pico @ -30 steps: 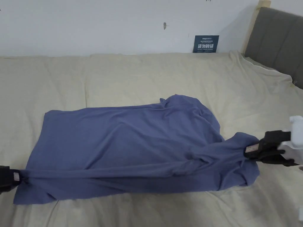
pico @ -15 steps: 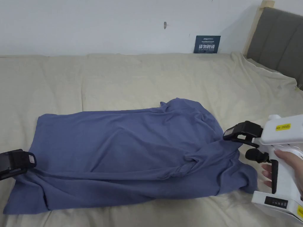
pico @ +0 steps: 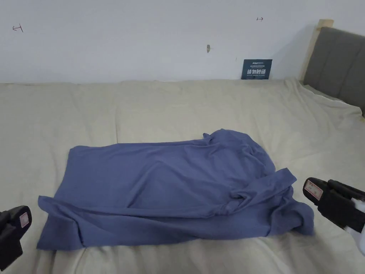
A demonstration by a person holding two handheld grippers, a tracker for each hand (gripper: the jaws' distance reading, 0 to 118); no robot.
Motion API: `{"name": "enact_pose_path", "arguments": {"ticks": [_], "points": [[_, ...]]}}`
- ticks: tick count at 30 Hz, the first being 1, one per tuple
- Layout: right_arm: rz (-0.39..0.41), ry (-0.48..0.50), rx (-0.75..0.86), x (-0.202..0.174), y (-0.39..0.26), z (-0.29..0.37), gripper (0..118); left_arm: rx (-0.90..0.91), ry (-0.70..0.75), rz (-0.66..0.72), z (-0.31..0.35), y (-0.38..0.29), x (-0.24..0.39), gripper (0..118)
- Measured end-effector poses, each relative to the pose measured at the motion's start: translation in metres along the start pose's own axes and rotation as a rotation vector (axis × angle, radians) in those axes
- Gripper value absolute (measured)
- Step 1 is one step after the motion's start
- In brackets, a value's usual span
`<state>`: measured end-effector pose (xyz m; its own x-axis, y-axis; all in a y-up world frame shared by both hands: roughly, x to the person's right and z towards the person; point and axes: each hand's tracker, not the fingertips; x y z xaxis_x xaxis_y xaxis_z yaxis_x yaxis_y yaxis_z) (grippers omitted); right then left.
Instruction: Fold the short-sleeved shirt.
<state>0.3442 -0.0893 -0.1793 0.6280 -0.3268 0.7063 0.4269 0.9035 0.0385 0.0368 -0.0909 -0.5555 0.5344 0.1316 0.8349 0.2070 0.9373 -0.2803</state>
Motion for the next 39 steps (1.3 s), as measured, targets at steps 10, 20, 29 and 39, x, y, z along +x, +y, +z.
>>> {"name": "enact_pose_path", "arguments": {"ticks": [10,20,29,39], "points": [[0.038,0.020,-0.014,-0.014,-0.003,0.020,0,-0.264,0.048,0.013,-0.023,0.004,-0.023,0],[0.065,0.118,-0.108,-0.034,-0.019,0.008,0,-0.667,0.105,0.056,-0.166,-0.002,-0.064,115],[0.096,0.072,-0.174,-0.026,-0.037,-0.009,0,-0.775,0.186,-0.048,-0.210,-0.027,-0.049,114],[0.059,0.038,-0.167,-0.008,-0.026,-0.020,0,-0.755,0.072,-0.161,-0.188,-0.017,-0.027,18]]}}
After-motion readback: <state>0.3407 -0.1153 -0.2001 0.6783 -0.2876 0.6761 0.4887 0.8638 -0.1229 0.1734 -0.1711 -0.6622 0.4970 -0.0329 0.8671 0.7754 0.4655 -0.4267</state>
